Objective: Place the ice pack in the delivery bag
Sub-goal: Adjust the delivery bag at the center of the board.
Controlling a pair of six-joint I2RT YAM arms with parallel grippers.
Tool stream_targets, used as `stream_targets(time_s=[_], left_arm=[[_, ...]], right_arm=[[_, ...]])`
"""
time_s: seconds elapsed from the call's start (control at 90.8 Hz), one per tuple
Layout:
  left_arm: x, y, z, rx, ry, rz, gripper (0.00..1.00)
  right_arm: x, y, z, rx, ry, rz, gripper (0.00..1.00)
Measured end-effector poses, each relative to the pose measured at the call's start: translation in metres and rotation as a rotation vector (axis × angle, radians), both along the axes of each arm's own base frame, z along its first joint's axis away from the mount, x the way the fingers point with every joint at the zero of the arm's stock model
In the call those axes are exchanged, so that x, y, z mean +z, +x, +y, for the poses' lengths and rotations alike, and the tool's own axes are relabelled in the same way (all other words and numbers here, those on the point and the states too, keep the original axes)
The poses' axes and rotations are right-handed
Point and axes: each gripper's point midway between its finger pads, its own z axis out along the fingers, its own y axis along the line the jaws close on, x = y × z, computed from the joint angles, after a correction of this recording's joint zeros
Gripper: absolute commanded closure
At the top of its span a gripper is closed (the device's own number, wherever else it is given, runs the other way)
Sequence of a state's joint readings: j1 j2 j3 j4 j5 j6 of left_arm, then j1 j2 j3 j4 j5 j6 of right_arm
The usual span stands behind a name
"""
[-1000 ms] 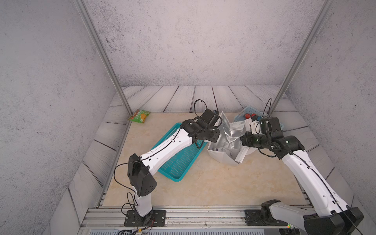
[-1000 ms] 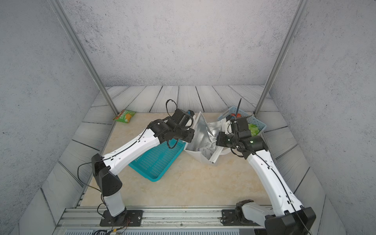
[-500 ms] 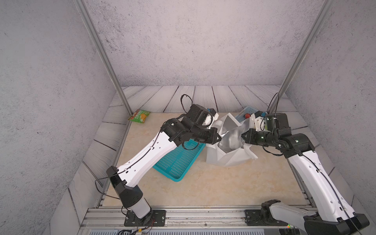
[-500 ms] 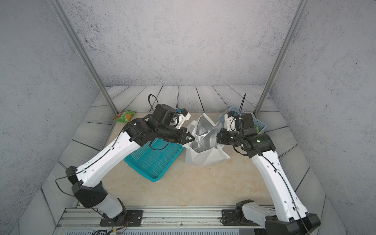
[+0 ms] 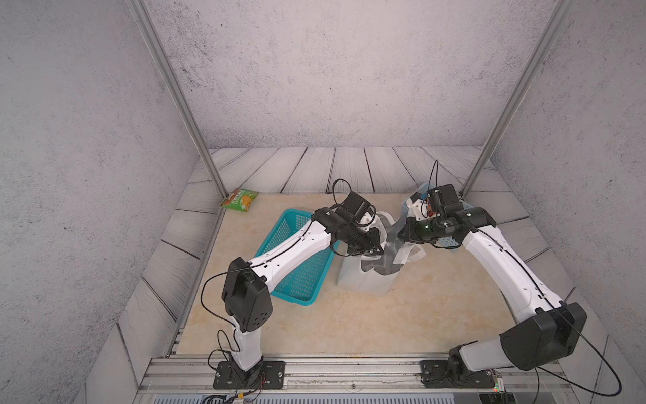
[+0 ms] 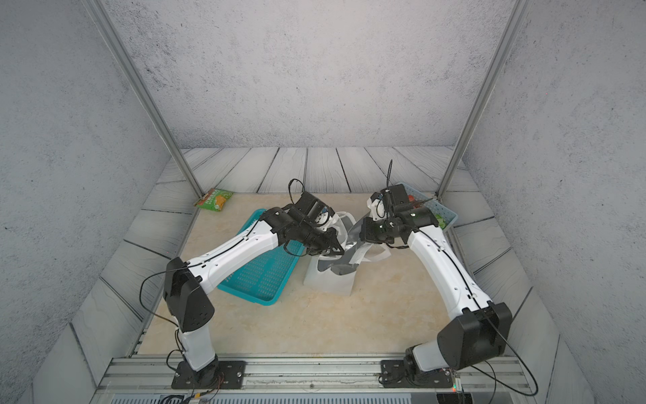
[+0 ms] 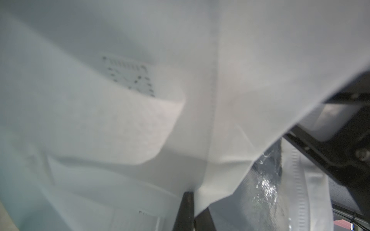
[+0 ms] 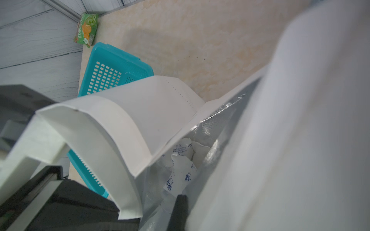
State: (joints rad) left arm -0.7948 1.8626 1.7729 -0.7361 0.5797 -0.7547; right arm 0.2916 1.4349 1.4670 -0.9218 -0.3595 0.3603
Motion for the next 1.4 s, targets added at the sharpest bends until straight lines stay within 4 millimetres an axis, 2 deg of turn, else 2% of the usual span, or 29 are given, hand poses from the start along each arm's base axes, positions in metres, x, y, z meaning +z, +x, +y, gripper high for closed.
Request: stream_targets(time_s=[0.033,0.088,0.154,0.22,0.286,0.352,0.429,0.484,0.572,0.616,0.671,0.749,0.782,0.815,0.837,0.859,0.958,1.046,1.112,1.266,1.343,1.398], left_arm=[[0.0,0.002,0.0,0.007,-0.01,0.006,0.97],[0.0,0.006,0.003,0.019,-0.019,0.012,0.77],[-0.003,0.011,0.012,0.043,-0.013,0.014,0.58],[-0.002,0.015,0.024,0.066,-0.003,0.002,0.43],[0.008,0.019,0.04,0.085,-0.006,-0.035,0.33],[0.026,0.021,0.058,0.101,-0.026,-0.088,0.28],[0.06,0.022,0.083,0.124,-0.062,-0.193,0.24],[0.087,0.021,0.103,0.142,-0.09,-0.295,0.17],[0.123,0.011,0.14,0.164,-0.095,-0.497,0.15],[0.132,0.002,0.157,0.159,-0.078,-0.601,0.15],[0.135,-0.015,0.177,0.133,-0.043,-0.725,0.14],[0.115,-0.035,0.199,0.087,0.028,-0.853,0.15],[0.097,-0.043,0.206,0.055,0.058,-0.899,0.14],[0.08,-0.051,0.212,0.021,0.077,-0.946,0.09],[0.063,-0.055,0.214,-0.007,0.092,-0.968,0.02],[0.046,-0.062,0.216,-0.035,0.09,-0.995,0.0],[-0.024,-0.085,0.219,-0.123,0.058,-1.089,0.0],[-0.068,-0.091,0.22,-0.163,0.069,-1.111,0.01],[-0.075,-0.085,0.214,-0.204,0.084,-1.109,0.05],[-0.061,-0.054,0.182,-0.262,0.067,-1.154,0.11],[-0.06,-0.045,0.161,-0.313,0.054,-1.167,0.16],[-0.059,-0.041,0.146,-0.346,0.043,-1.174,0.22]], right_arm=[[0.0,-0.001,-0.002,0.002,-0.01,-0.004,0.74],[0.003,-0.004,-0.006,0.005,-0.034,-0.019,0.66],[0.011,-0.01,-0.012,-0.001,-0.055,-0.049,0.52],[0.024,-0.019,-0.019,-0.011,-0.065,-0.097,0.41],[0.044,-0.032,-0.025,-0.024,-0.052,-0.169,0.31],[0.067,-0.047,-0.03,-0.039,-0.016,-0.255,0.22],[0.096,-0.066,-0.033,-0.057,0.059,-0.377,0.15],[0.113,-0.08,-0.032,-0.066,0.135,-0.454,0.12],[0.125,-0.1,-0.024,-0.059,0.299,-0.516,0.12],[0.124,-0.107,-0.017,-0.039,0.381,-0.524,0.12],[0.111,-0.112,-0.009,-0.014,0.443,-0.505,0.11],[0.083,-0.121,-0.003,0.028,0.452,-0.465,0.06],[0.069,-0.125,-0.002,0.053,0.435,-0.455,0.02],[0.058,-0.129,-0.001,0.081,0.42,-0.456,0.01],[0.053,-0.134,-0.002,0.103,0.407,-0.471,0.01],[0.048,-0.138,-0.002,0.123,0.398,-0.485,0.01],[0.039,-0.157,-0.002,0.224,0.364,-0.595,0.01],[0.038,-0.166,-0.001,0.295,0.336,-0.676,0.04],[0.026,-0.163,0.002,0.329,0.314,-0.68,0.09],[-0.012,-0.153,0.005,0.36,0.262,-0.638,0.11],[-0.02,-0.147,0.005,0.359,0.233,-0.661,0.12],[-0.021,-0.141,0.004,0.355,0.211,-0.679,0.14]])
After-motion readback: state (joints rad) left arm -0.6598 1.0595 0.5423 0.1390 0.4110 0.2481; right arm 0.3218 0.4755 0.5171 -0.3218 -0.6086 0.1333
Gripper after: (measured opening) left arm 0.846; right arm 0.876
